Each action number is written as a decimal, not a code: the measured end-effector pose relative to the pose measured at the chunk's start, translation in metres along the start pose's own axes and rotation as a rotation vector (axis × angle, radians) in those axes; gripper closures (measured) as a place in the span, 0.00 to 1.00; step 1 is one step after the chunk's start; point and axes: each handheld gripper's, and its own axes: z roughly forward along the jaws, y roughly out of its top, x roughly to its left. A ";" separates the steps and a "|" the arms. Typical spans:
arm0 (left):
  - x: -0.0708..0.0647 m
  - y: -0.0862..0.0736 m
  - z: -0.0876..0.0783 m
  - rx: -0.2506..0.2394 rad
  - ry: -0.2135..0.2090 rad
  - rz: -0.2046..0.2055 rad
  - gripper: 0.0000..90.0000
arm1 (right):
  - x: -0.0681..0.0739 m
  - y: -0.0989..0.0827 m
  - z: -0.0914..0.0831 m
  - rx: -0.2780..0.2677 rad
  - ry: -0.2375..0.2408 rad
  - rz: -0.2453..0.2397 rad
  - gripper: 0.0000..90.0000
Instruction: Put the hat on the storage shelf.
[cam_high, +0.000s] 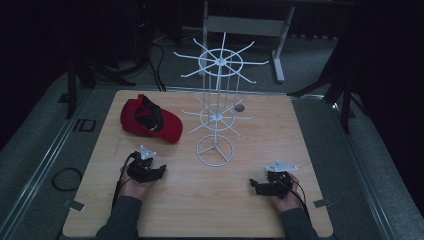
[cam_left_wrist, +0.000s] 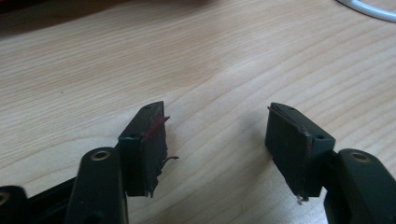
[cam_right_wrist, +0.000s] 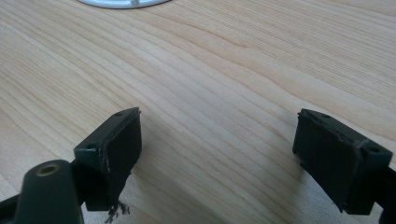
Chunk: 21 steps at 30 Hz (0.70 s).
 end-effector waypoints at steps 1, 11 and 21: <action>0.000 0.000 0.000 0.004 -0.004 0.006 0.43 | 0.000 0.000 0.000 0.000 0.000 0.000 0.17; -0.001 0.001 -0.001 0.010 -0.008 0.010 0.47 | 0.000 0.000 0.000 0.000 0.001 0.000 0.17; 0.005 0.006 -0.001 0.020 -0.013 -0.008 0.60 | 0.000 0.000 0.000 0.000 0.001 0.000 0.17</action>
